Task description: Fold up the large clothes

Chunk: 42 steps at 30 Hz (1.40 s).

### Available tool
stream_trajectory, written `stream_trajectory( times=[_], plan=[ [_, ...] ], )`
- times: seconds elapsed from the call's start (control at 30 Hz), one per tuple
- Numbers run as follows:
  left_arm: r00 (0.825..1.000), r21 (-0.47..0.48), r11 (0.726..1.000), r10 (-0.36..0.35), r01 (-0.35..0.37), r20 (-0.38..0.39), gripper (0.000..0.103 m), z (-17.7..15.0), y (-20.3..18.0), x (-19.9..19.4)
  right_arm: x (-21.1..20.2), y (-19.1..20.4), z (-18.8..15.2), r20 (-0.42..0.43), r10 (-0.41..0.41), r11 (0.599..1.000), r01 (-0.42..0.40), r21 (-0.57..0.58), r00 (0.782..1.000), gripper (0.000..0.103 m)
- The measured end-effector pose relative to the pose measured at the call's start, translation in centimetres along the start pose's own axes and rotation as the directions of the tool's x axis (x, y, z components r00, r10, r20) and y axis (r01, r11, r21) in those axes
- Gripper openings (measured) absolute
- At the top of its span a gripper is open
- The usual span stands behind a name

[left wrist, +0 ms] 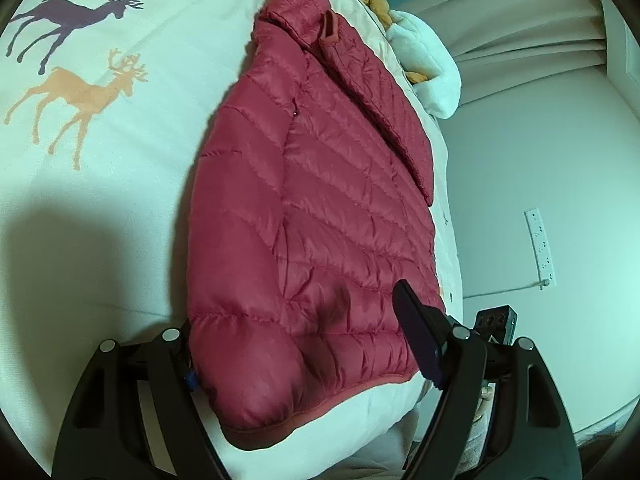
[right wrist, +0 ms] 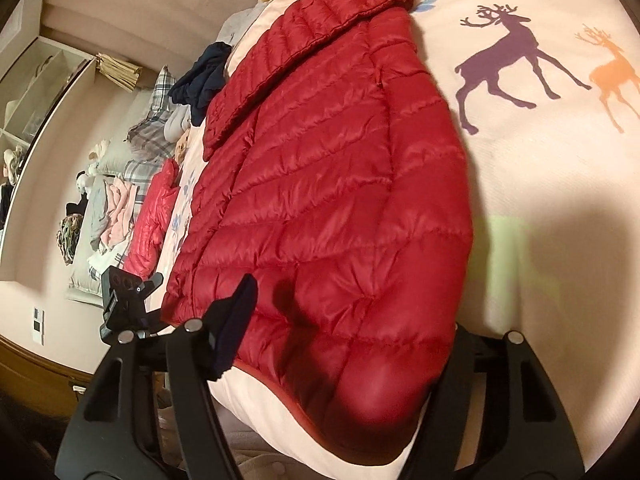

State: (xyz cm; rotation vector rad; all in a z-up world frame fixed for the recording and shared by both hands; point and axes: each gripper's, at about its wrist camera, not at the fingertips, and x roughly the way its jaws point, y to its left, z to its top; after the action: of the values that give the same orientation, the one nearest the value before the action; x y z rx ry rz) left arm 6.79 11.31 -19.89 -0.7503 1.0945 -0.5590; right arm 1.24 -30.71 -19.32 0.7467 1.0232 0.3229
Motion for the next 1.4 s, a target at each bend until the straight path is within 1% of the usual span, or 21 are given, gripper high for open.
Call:
stream_trajectory(
  times=[0.03, 0.1, 0.13, 0.17, 0.2, 0.27, 0.33, 0.37, 0.4, 0.47, 0.6, 0.7, 0.83, 1.07, 1.2, 1.4],
  plan=[
    [1.000, -0.003, 1.000, 0.002, -0.002, 0.004, 0.078, 0.1, 0.1, 0.1, 0.2, 0.1, 0.1, 0.001, -0.006, 1.000, 0.006, -0.004, 1.000, 0.068],
    [1.000, -0.005, 1.000, 0.022, -0.022, 0.014, 0.068, 0.5, 0.0, 0.4, 0.5, 0.4, 0.2, 0.008, -0.018, 1.000, 0.018, -0.015, 1.000, 0.066],
    [0.999, -0.008, 0.999, 0.036, -0.036, 0.013, 0.064, 0.7, 0.0, 0.6, 0.7, 0.7, 0.4, 0.014, -0.030, 0.999, 0.030, -0.022, 0.999, 0.060],
    [0.999, -0.008, 0.999, 0.047, -0.047, 0.011, 0.051, 0.7, -0.1, 0.9, 0.9, 0.8, 0.5, 0.013, -0.040, 0.999, 0.041, -0.025, 0.999, 0.051],
    [0.998, -0.006, 0.998, 0.065, -0.065, 0.004, 0.037, 0.8, -0.2, 1.1, 1.1, 0.9, 0.6, 0.010, -0.051, 0.998, 0.052, -0.024, 0.999, 0.048],
    [0.995, 0.002, 0.995, 0.098, -0.098, 0.003, 0.030, 0.7, -0.5, 1.3, 1.3, 1.1, 0.6, 0.008, -0.058, 0.998, 0.059, -0.027, 0.998, 0.032],
    [0.992, 0.025, 0.992, 0.121, -0.121, 0.023, 0.021, 0.6, -1.1, 0.9, 1.2, 1.7, 0.6, 0.021, -0.068, 0.996, 0.069, -0.050, 0.997, 0.025],
    [0.991, 0.038, 0.991, 0.130, -0.131, 0.036, 0.018, 0.6, -1.4, 0.6, 0.9, 2.0, 0.5, 0.033, -0.066, 0.996, 0.068, -0.063, 0.997, 0.021],
    [0.990, 0.051, 0.989, 0.135, -0.138, 0.048, 0.016, 0.6, -1.7, 0.3, 0.7, 2.1, 0.5, 0.043, -0.061, 0.995, 0.064, -0.071, 0.997, 0.020],
    [0.987, 0.091, 0.985, 0.143, -0.150, 0.078, 0.014, 0.5, -2.7, -0.2, 0.2, 2.7, 0.5, 0.068, -0.049, 0.995, 0.055, -0.086, 0.996, 0.017],
    [0.974, 0.173, 0.965, 0.175, -0.198, 0.140, 0.011, 0.2, -5.1, -1.3, -1.3, 4.2, 0.5, 0.141, -0.021, 0.990, 0.041, -0.136, 0.990, 0.014],
    [0.966, 0.223, 0.949, 0.187, -0.225, 0.179, 0.011, 0.2, -6.7, -2.0, -2.1, 5.0, 0.5, 0.171, 0.000, 0.988, 0.027, -0.153, 0.985, 0.013],
    [0.960, 0.274, 0.932, 0.181, -0.237, 0.215, 0.011, 0.1, -8.4, -2.8, -3.3, 5.8, 0.5, 0.199, 0.037, 0.984, -0.001, -0.176, 0.979, 0.012],
    [0.960, 0.316, 0.922, 0.154, -0.226, 0.235, 0.011, 0.6, -9.9, -3.6, -4.9, 6.9, 0.4, 0.223, 0.075, 0.979, -0.029, -0.202, 0.972, 0.012],
    [0.960, 0.339, 0.915, 0.138, -0.218, 0.245, 0.011, 0.6, -10.9, -4.6, -6.4, 7.9, 0.4, 0.235, 0.117, 0.969, -0.059, -0.241, 0.965, 0.012],
    [0.956, 0.395, 0.893, 0.112, -0.217, 0.272, 0.011, -0.4, -12.8, -6.6, -8.8, 9.5, 0.1, 0.251, 0.150, 0.948, -0.068, -0.310, 0.956, 0.012]
  ],
)
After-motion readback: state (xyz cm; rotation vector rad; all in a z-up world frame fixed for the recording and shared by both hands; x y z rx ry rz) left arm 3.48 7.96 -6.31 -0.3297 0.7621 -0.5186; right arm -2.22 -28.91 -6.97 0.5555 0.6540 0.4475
